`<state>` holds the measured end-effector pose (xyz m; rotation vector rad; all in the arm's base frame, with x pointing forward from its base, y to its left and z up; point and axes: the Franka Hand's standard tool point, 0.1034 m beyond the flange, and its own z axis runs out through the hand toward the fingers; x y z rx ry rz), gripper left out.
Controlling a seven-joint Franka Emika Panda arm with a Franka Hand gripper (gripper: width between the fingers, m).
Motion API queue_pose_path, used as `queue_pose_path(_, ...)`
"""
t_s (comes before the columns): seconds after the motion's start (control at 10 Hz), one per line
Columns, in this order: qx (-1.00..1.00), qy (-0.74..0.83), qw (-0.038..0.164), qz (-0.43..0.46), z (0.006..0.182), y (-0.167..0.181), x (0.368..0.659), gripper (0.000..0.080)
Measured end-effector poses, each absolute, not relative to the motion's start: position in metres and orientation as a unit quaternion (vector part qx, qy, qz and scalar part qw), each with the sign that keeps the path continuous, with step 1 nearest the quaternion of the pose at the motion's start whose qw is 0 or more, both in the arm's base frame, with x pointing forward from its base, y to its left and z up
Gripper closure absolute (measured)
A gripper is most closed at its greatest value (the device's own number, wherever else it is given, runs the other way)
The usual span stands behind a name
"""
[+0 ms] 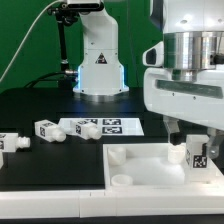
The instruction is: Assemble one leg
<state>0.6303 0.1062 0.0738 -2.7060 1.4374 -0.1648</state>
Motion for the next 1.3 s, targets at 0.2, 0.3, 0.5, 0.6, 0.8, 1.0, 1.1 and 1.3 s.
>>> queue_pose_path(0.2, -0.912, 0.405, 0.033, -0.054, 0.073, 0.107, 0.629, 0.0153)
queue_pose_path(0.3, -0.924, 0.377, 0.031, -0.056, 0.073, 0.106, 0.629, 0.0153)
queue_pose_path(0.5, -0.955, 0.288, 0.022, -0.063, 0.073, 0.107, 0.630, 0.0150)
queue_pose_path(0.6, -0.983, 0.165, 0.015, -0.084, 0.076, 0.113, 0.636, 0.0150)
queue_pose_path(0.8, -0.988, 0.126, 0.014, -0.092, 0.077, 0.111, 0.640, 0.0179)
queue_pose_path(1.0, -0.986, 0.138, 0.015, -0.092, 0.077, 0.111, 0.640, 0.0358)
queue_pose_path(1.1, -0.982, 0.162, 0.017, -0.092, 0.077, 0.111, 0.640, 0.0358)
queue_pose_path(1.3, -0.972, 0.216, 0.022, -0.091, 0.076, 0.110, 0.640, 0.0515)
